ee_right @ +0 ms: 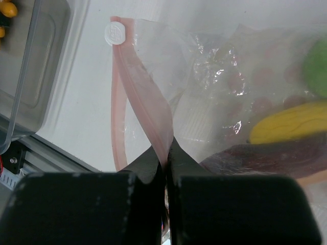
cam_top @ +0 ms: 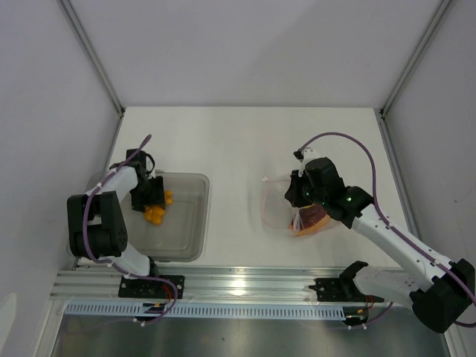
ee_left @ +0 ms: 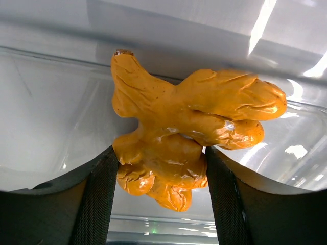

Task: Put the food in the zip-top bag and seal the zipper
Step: Pick up the fake vegetable from the bin, then place the fake vegetable in the zipper food storage bag.

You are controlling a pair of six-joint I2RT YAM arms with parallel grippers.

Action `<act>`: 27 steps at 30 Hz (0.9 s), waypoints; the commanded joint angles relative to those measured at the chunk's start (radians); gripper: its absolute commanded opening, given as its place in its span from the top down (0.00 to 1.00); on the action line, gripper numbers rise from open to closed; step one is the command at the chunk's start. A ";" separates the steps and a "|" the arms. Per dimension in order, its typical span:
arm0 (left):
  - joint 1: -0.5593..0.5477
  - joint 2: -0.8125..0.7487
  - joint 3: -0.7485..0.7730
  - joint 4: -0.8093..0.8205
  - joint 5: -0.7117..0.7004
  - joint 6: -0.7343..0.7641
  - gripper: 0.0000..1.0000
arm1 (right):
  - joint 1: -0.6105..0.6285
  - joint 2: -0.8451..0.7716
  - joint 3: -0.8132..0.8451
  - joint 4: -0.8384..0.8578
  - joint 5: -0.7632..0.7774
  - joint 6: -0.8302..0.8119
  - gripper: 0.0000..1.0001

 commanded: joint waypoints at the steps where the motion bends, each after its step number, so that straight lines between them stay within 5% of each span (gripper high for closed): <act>1: -0.018 -0.090 0.010 -0.010 0.007 -0.017 0.58 | 0.012 -0.025 0.031 -0.006 0.019 -0.005 1.00; 10: -0.043 -0.285 0.004 -0.078 0.002 -0.024 0.69 | 0.024 -0.029 0.061 -0.042 0.046 0.004 1.00; 17: -0.083 -0.479 0.006 -0.078 0.131 -0.088 0.73 | 0.035 -0.017 0.103 -0.070 0.043 0.017 1.00; 27: -0.263 -0.766 0.007 0.222 0.488 -0.292 0.71 | 0.044 0.021 0.202 -0.134 0.064 0.021 1.00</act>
